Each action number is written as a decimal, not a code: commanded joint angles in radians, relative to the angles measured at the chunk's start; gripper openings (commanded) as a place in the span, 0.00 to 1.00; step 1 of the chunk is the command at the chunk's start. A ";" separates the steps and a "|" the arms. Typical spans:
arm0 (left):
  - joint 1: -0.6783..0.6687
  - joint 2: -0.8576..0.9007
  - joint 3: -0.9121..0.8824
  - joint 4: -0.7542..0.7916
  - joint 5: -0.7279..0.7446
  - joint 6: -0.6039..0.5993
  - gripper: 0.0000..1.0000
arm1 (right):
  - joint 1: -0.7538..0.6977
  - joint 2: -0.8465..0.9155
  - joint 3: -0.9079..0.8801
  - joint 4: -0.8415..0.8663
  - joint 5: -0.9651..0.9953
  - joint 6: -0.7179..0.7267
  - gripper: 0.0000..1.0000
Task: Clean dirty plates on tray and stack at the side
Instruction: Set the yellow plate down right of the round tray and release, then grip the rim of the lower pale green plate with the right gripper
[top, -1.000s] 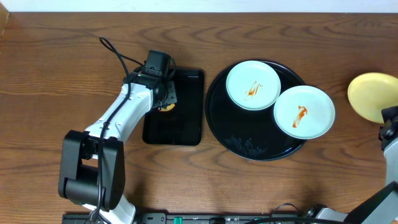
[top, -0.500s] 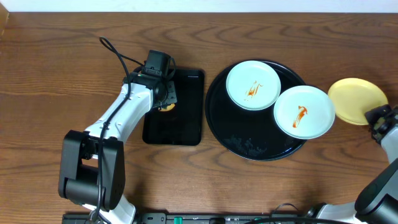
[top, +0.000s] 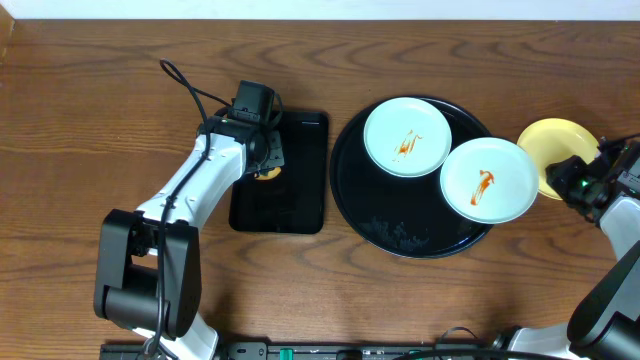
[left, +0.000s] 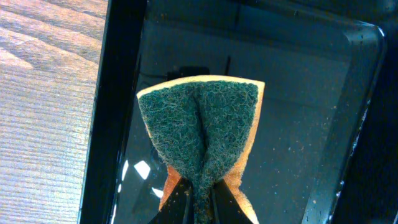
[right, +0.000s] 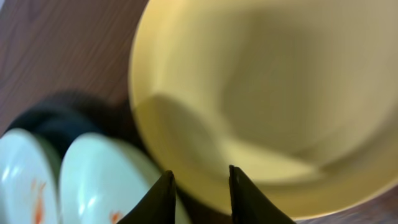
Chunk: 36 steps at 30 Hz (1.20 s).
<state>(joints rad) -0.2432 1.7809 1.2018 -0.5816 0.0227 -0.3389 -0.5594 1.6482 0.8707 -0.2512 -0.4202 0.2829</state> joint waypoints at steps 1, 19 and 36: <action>0.003 0.012 -0.005 -0.005 -0.005 0.013 0.08 | 0.008 -0.012 0.019 -0.044 -0.136 -0.068 0.29; 0.003 0.012 -0.005 -0.009 -0.005 0.013 0.07 | 0.011 -0.012 0.018 -0.258 -0.079 -0.131 0.09; 0.003 0.012 -0.005 -0.009 -0.005 0.013 0.08 | 0.025 -0.147 0.019 -0.402 -0.054 -0.162 0.01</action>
<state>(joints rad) -0.2428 1.7809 1.2018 -0.5873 0.0227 -0.3393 -0.5583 1.5860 0.8722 -0.6437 -0.4263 0.1497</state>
